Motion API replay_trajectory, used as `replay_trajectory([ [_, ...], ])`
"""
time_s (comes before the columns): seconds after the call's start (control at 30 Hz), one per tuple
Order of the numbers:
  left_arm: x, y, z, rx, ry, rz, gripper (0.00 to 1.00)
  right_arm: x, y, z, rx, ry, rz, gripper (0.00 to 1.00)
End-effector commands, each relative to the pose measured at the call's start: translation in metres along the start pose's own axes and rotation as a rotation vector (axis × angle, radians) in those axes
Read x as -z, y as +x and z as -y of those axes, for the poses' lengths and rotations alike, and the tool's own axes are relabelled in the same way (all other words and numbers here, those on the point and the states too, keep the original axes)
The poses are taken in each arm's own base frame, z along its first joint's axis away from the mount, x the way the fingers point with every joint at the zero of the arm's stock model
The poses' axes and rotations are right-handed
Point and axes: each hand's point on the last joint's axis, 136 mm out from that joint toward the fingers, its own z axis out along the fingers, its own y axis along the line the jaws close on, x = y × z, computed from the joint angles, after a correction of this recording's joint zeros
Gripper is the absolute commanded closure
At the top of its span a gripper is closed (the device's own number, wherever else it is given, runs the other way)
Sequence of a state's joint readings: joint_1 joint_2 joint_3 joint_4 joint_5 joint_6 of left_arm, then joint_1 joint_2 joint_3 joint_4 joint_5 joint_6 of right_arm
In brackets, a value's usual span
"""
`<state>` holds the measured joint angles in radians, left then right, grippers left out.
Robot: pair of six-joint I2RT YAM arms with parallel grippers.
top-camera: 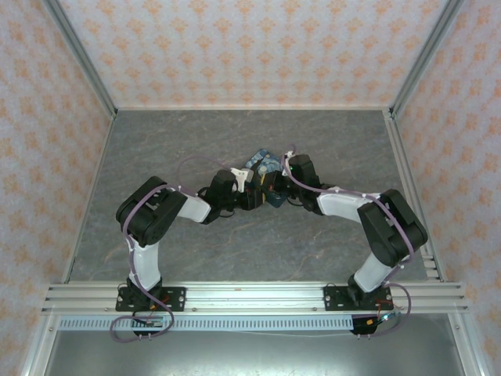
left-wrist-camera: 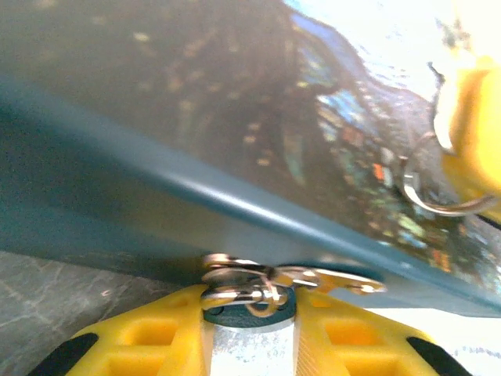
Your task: Unlock the padlock with the key
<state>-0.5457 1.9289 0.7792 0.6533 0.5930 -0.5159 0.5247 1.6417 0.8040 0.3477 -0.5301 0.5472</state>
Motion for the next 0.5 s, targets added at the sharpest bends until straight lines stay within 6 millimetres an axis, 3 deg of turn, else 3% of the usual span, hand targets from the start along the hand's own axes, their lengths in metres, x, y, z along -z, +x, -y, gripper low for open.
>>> replay_trajectory([
  [0.0,0.005,-0.005,0.006,0.052,-0.040,0.002,0.73,0.018,-0.009,-0.014,0.087,0.005,0.041,1.00],
  [0.2,0.013,-0.005,0.012,0.164,-0.079,-0.006,0.77,0.064,-0.016,-0.015,0.237,0.087,0.129,1.00],
  [0.47,0.019,-0.006,0.036,0.300,-0.061,-0.040,0.79,0.109,0.025,0.001,0.334,0.080,0.139,1.00],
])
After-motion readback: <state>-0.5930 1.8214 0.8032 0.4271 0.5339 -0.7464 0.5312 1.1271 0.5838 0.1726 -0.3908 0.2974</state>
